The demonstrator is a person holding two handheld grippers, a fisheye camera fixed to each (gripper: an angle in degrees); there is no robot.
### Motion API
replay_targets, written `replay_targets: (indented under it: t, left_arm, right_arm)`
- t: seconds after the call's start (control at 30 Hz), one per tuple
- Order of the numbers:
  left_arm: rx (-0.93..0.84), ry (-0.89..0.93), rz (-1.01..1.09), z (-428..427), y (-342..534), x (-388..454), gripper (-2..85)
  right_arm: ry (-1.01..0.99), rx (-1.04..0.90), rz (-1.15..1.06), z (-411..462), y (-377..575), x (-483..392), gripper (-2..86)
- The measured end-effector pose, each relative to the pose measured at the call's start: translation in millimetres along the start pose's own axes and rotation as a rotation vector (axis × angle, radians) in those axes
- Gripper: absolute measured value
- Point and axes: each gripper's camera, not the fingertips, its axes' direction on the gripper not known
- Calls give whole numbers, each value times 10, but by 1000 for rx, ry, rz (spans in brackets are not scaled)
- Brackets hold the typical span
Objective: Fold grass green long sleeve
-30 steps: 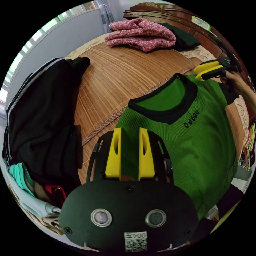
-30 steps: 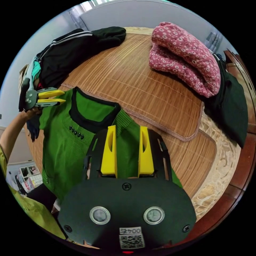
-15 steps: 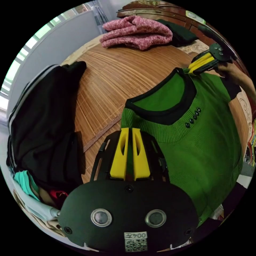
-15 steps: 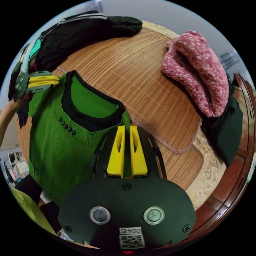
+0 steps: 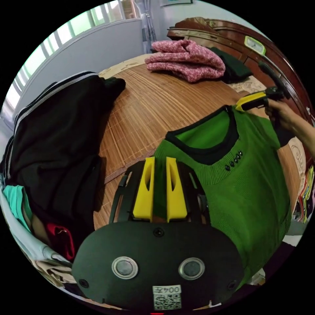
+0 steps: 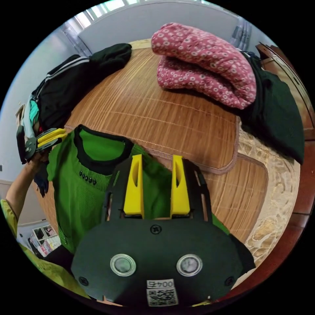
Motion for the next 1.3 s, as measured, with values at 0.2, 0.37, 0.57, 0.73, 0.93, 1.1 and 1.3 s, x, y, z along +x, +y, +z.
replay_targets:
  t: [0.2, 0.37, 0.57, 0.73, 0.93, 1.1, 1.3]
  left_arm:
    - [92, 95, 22, -187, -10, 9, 4]
    - [3, 36, 92, 106, -25, 284, 3]
    - [-33, 28, 9, 273, -46, 214, 2]
    - [8, 87, -36, 186, 64, 147, 2]
    - [5, 70, -32, 213, 93, 165, 2]
    - [28, 42, -83, 196, 126, 145, 2]
    - [60, 108, -23, 155, 263, 202, 2]
  right_arm:
    - [-10, 116, -87, -210, 165, -197, 62]
    - [4, 23, -153, 51, 87, -412, 47]
    - [-63, -3, -86, 45, -27, -260, 43]
    - [-97, 64, -120, -156, 137, -276, 49]
    - [-87, 27, -124, -42, -11, -394, 46]
    - [-92, 69, -70, -218, -1, -386, 55]
    - [-74, 40, -133, -368, 388, -441, 75]
